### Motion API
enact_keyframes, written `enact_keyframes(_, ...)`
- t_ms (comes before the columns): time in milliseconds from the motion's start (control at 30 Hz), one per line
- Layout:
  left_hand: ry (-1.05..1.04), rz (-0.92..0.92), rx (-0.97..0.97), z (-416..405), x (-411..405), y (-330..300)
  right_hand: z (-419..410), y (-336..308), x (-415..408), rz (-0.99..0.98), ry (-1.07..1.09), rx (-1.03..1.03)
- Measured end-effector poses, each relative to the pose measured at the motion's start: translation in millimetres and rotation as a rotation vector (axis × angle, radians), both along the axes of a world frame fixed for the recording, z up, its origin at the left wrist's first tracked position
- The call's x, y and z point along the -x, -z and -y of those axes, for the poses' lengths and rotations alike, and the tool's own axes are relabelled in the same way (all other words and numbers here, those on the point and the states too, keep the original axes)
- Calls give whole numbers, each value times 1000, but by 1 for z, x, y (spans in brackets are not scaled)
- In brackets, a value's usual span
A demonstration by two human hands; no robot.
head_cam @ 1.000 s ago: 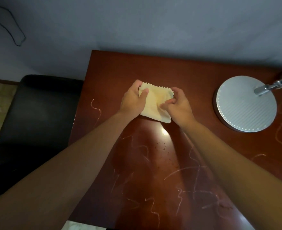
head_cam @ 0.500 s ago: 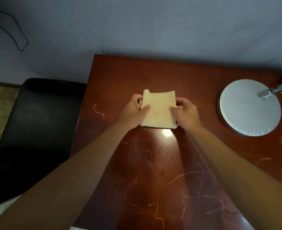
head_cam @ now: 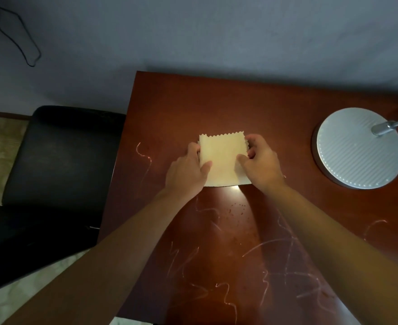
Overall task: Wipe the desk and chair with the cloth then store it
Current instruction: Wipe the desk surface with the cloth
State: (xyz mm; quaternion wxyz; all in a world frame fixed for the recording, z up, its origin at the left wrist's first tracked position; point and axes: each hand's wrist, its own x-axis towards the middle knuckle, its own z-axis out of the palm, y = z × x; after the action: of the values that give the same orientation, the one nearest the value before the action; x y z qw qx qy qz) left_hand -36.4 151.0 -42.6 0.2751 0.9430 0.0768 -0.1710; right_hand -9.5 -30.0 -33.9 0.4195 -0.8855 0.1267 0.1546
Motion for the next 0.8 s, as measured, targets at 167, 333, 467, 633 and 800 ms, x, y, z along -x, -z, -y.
enact_keyframes(167, 95, 162, -36, 1, -2, 3, -17, -10, 14, 299, -229, 489)
enact_keyframes(333, -99, 355, -149, -36, 14, 6, -49, 19, 21, 241, -695, 582)
enact_keyframes(467, -266, 223, -279, -98, 68, 22, -70, 35, 20, 178, -690, 636)
enact_keyframes(633, -363, 87, -245, -139, 109, 36, -86, 42, 5, 231, -691, 645)
enact_keyframes(800, -587, -51, -105, -145, 156, 30, -108, 41, -6, 267, -666, 503)
